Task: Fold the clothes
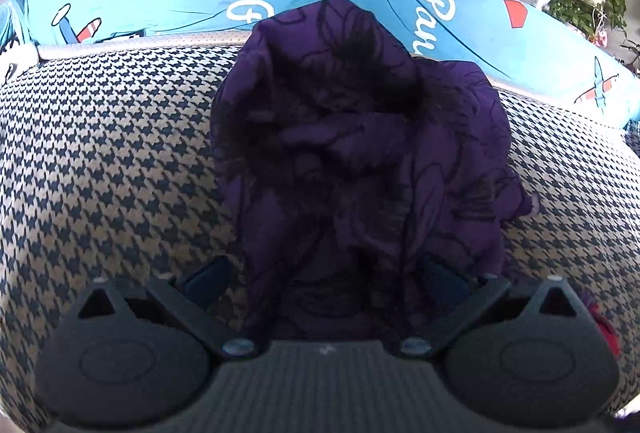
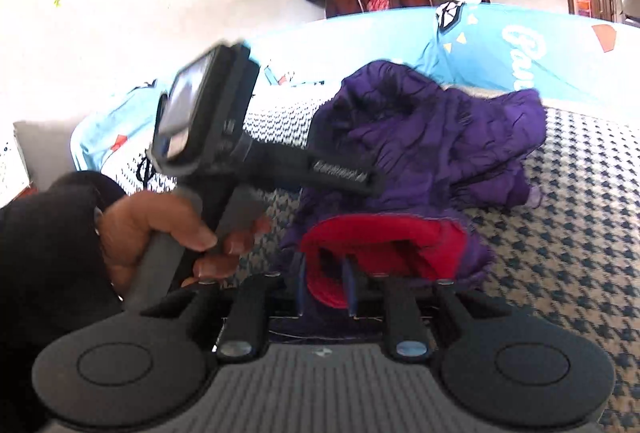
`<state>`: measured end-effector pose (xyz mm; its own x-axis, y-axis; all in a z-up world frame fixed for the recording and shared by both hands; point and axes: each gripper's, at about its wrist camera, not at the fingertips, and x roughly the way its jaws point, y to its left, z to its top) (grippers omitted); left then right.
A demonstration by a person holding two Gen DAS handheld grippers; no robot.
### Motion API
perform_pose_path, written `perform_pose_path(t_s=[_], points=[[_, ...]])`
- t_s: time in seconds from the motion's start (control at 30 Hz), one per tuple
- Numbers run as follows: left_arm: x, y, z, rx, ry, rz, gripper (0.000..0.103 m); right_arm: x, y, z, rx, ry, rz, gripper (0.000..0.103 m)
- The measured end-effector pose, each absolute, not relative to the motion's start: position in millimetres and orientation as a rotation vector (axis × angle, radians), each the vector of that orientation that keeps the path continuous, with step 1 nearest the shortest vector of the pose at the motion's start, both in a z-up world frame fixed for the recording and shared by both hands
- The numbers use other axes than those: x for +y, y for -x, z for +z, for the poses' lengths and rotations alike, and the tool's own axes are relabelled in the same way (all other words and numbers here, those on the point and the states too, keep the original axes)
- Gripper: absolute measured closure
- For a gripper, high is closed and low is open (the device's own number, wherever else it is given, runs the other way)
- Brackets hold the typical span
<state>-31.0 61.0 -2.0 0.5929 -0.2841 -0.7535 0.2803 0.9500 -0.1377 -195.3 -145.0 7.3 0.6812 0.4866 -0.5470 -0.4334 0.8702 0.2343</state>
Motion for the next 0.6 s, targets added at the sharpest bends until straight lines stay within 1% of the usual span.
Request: perform_pose_path(t_s=[0.23, 0.27, 0.33, 0.6], points=[[76.2, 41.5, -10.7, 0.911, 0.049, -0.318, 0.0, -164.4, 192.2, 24.3, 0.571, -0.178, 0.411, 0.081], [77.8, 42.7, -11.8, 0.916, 0.057, -0.316, 0.0, -166.7, 187.9, 24.1, 0.569, -0.194, 0.392, 0.079], [81.2, 45.0, -13.9, 0.926, 0.072, -0.313, 0.0, -169.5, 178.0, 20.9, 0.575, -0.221, 0.343, 0.063], [89.9, 53.1, -15.7, 0.952, 0.078, -0.294, 0.0, -179.7, 145.3, -4.4, 0.674, -0.373, 0.272, 0.062]])
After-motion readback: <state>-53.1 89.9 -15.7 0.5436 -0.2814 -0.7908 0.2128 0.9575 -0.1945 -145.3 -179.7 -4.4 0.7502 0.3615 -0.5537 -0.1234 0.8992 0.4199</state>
